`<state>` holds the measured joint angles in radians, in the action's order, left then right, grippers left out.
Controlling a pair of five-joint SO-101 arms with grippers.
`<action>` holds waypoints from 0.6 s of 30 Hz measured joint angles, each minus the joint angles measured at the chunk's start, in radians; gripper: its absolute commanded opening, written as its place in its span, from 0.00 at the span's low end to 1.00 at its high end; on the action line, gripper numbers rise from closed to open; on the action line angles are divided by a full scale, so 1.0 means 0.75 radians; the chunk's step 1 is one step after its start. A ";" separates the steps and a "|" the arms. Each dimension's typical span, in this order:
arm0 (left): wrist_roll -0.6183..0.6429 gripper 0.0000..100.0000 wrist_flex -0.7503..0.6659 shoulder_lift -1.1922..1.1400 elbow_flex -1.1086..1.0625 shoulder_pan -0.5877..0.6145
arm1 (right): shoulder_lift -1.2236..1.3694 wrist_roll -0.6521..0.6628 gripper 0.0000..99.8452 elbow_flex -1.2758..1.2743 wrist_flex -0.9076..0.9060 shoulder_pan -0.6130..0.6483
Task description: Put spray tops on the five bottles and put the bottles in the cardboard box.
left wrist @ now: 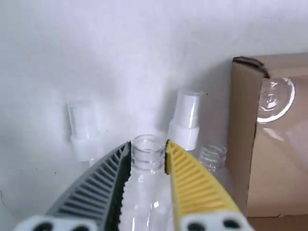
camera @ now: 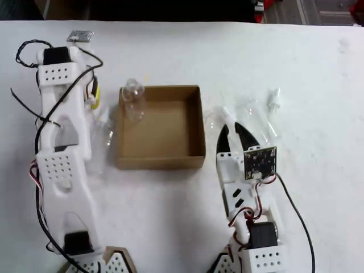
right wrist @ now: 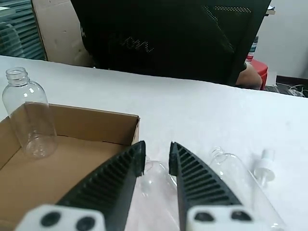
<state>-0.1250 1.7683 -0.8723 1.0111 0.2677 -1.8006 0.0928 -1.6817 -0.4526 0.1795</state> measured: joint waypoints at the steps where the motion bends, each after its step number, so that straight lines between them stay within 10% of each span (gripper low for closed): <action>1: 0.004 0.03 0.000 0.000 0.000 0.000 | 0.000 0.000 0.07 0.000 0.000 0.000; 18: 0.006 0.02 0.012 0.403 -0.178 -0.051 | 0.000 0.000 0.07 0.000 0.000 0.000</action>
<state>-0.1204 1.7776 -0.5700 0.8777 0.2294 -1.8006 0.0928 -1.6817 -0.4526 0.1795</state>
